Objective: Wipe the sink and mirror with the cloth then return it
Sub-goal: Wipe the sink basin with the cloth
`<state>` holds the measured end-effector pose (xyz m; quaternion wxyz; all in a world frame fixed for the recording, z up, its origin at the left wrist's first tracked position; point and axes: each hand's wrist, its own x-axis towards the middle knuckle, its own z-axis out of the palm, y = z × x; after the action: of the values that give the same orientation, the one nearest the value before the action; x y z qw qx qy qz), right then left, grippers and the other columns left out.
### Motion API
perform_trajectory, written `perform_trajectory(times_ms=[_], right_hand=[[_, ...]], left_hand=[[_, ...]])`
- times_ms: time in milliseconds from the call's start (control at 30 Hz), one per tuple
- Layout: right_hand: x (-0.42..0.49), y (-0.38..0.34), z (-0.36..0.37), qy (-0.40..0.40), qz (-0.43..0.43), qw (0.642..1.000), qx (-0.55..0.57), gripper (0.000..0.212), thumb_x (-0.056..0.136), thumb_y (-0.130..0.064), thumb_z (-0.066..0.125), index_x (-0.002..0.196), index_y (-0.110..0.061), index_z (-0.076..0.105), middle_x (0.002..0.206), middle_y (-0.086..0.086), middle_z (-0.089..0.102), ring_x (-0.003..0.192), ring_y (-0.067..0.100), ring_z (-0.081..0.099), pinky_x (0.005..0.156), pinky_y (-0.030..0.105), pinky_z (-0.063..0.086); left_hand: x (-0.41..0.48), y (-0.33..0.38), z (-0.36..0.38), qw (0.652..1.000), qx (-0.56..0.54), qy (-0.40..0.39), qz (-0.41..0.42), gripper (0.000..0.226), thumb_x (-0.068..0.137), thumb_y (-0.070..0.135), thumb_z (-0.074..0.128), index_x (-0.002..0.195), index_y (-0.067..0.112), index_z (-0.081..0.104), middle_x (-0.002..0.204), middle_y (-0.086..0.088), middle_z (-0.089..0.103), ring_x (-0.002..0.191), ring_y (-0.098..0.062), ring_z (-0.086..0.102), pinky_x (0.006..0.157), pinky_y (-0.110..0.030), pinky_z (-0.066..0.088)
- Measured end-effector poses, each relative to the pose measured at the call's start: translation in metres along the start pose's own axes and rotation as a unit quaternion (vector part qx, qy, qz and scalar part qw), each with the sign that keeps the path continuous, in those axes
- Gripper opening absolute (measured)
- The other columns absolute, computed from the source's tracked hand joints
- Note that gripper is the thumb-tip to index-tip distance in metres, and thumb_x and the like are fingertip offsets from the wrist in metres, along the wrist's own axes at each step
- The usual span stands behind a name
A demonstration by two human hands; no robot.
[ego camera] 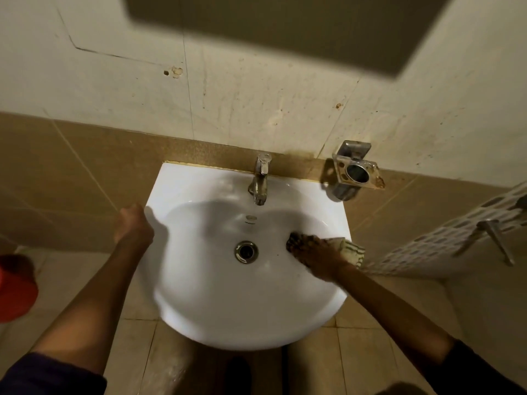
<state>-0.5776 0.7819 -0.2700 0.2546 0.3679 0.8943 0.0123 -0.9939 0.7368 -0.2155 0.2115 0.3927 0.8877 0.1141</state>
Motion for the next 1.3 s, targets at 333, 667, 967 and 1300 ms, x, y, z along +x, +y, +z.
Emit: perform_trajectory(times_ms=[333, 667, 967, 1300], right_hand=[[0.059, -0.209, -0.048, -0.037, -0.011, 0.856, 0.515, 0.056, 0.101, -0.011, 0.032, 0.15, -0.008, 0.005, 0.158, 0.013, -0.008, 0.146, 0.027, -0.009, 0.117, 0.03, -0.009], [0.158, -0.251, -0.084, 0.242, 0.064, 0.88, 0.403, 0.069, 0.088, -0.01, 0.02, 0.142, -0.023, -0.021, 0.158, 0.013, 0.007, 0.145, 0.032, 0.009, 0.117, 0.045, 0.02], [0.193, -0.233, -0.064, 0.2, 0.372, 0.744, 0.518, 0.07, 0.081, -0.021, 0.027, 0.145, 0.005, 0.017, 0.145, 0.027, 0.037, 0.133, 0.041, 0.037, 0.102, 0.046, 0.042], [0.158, -0.245, -0.078, 0.164, 0.111, 0.867, 0.458, 0.066, 0.087, -0.031, 0.006, 0.148, -0.007, -0.001, 0.156, 0.018, 0.011, 0.145, 0.031, 0.011, 0.12, 0.037, 0.01]], left_hand=[[-0.008, 0.004, -0.006, 1.0, -0.02, 0.006, 0.02, 0.036, 0.074, -0.013, 0.064, 0.108, -0.01, 0.056, 0.116, -0.032, 0.053, 0.096, -0.05, 0.062, 0.078, -0.055, 0.057], [-0.004, -0.002, -0.005, 1.0, -0.014, -0.006, 0.018, 0.035, 0.067, -0.009, 0.074, 0.099, -0.01, 0.061, 0.106, -0.029, 0.062, 0.095, -0.045, 0.064, 0.075, -0.043, 0.054], [-0.002, -0.006, -0.007, 1.0, -0.012, -0.026, 0.003, 0.045, 0.065, -0.004, 0.078, 0.108, -0.004, 0.061, 0.111, -0.026, 0.063, 0.099, -0.041, 0.064, 0.079, -0.043, 0.055], [-0.004, 0.002, -0.014, 0.999, -0.025, -0.02, 0.016, 0.04, 0.068, -0.006, 0.076, 0.105, -0.006, 0.06, 0.111, -0.025, 0.061, 0.099, -0.041, 0.063, 0.077, -0.04, 0.053]])
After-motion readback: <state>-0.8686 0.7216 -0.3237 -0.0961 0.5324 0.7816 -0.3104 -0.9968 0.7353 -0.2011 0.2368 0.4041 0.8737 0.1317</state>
